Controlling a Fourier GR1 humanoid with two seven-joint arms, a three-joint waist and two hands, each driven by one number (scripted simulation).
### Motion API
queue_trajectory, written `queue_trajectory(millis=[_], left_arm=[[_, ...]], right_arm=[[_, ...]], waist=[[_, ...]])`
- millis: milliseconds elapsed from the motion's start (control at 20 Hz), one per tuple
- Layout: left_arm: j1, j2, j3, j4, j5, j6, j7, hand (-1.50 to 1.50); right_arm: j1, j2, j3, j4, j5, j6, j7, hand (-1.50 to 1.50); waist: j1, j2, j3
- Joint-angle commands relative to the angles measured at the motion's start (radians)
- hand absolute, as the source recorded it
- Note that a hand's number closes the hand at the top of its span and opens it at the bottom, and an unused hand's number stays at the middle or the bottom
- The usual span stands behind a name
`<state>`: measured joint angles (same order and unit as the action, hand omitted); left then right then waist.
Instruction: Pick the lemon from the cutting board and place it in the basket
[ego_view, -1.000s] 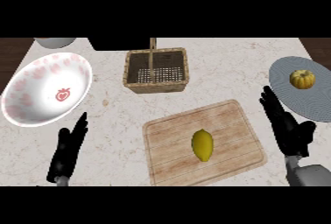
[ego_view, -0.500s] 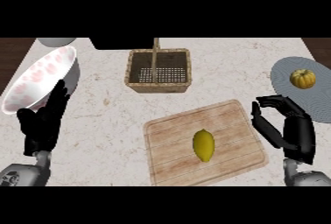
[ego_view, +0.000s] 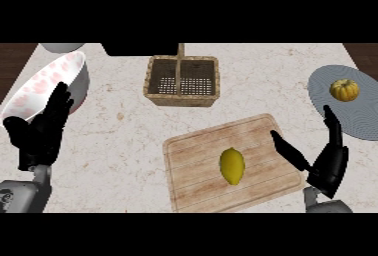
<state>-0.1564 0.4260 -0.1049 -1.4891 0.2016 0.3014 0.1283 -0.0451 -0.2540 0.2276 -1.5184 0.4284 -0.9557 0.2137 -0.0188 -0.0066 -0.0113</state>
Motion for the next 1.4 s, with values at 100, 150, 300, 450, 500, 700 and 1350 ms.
queue_trajectory(millis=[100,150,300,450,500,700,1350], left_arm=[[-0.017,0.004,0.009,-0.008,0.005,0.001,0.019,0.00],[-0.014,0.020,0.023,-0.001,0.016,-0.011,0.027,0.00],[0.005,0.006,-0.001,-0.015,0.005,-0.012,0.014,0.00],[-0.008,0.012,0.014,-0.008,0.010,-0.013,0.021,0.00],[-0.012,0.008,0.011,0.006,0.004,-0.008,0.022,0.00],[0.021,-0.002,0.018,0.017,0.004,-0.016,-0.022,0.00],[-0.043,-0.041,0.019,0.043,-0.034,-0.028,0.004,0.00]], right_arm=[[0.081,-0.065,0.056,-0.001,0.158,0.175,0.308,-1.50],[0.107,-0.085,0.088,-0.003,0.156,0.244,0.338,-1.50],[0.123,-0.113,0.151,-0.054,0.145,0.416,0.484,-1.50],[0.104,-0.154,0.188,-0.175,0.146,0.567,0.655,-1.50],[0.095,-0.150,0.207,-0.239,0.141,0.610,0.717,-1.50],[0.045,-0.156,0.236,-0.474,0.189,0.752,1.011,-1.50],[0.036,0.047,0.247,-0.636,0.408,0.850,1.160,-1.50]], waist=[[-0.013,-0.003,-0.007],[-0.010,-0.002,-0.009],[0.009,-0.004,-0.008],[0.001,-0.008,-0.005],[-0.007,-0.007,-0.003],[-0.002,-0.006,0.001],[0.014,0.006,0.011]])
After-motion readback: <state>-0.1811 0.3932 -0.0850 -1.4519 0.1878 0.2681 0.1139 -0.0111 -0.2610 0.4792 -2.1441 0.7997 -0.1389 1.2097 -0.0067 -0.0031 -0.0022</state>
